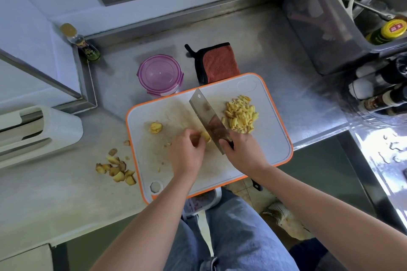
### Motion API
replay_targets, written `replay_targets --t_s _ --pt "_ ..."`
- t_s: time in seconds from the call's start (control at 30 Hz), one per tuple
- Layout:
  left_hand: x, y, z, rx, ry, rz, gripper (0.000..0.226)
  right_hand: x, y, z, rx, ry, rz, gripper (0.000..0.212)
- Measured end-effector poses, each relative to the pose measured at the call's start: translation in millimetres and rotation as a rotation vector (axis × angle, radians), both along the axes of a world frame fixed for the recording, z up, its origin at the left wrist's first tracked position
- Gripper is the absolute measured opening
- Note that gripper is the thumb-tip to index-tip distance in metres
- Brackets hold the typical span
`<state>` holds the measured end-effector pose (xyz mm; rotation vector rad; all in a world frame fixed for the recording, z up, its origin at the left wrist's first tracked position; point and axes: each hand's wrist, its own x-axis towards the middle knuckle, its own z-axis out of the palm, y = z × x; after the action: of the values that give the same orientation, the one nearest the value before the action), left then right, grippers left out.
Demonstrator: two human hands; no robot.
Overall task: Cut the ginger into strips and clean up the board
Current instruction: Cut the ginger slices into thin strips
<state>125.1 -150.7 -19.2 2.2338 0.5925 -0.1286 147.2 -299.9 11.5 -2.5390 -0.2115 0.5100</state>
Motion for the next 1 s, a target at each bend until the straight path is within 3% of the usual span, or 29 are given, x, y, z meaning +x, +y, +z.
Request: replay_targets --t_s 0.2,0.6,0.9,1.0 --pt "9 -8 4 -0.131 0.102 0.193 0.007 1 3 1 -0.087 0.029 0.055 0.023" --pt "16 -5 3 -0.234 0.173 0.238 0.005 -1 22 -5 -0.221 0.04 0.08 0.022" --pt "17 -4 2 -0.273 0.2 0.307 0.01 14 26 -7 -0.032 0.005 -0.109 0.026" --pt "16 -3 1 -0.272 0.21 0.313 0.009 11 16 -2 0.009 -0.005 -0.082 0.025"
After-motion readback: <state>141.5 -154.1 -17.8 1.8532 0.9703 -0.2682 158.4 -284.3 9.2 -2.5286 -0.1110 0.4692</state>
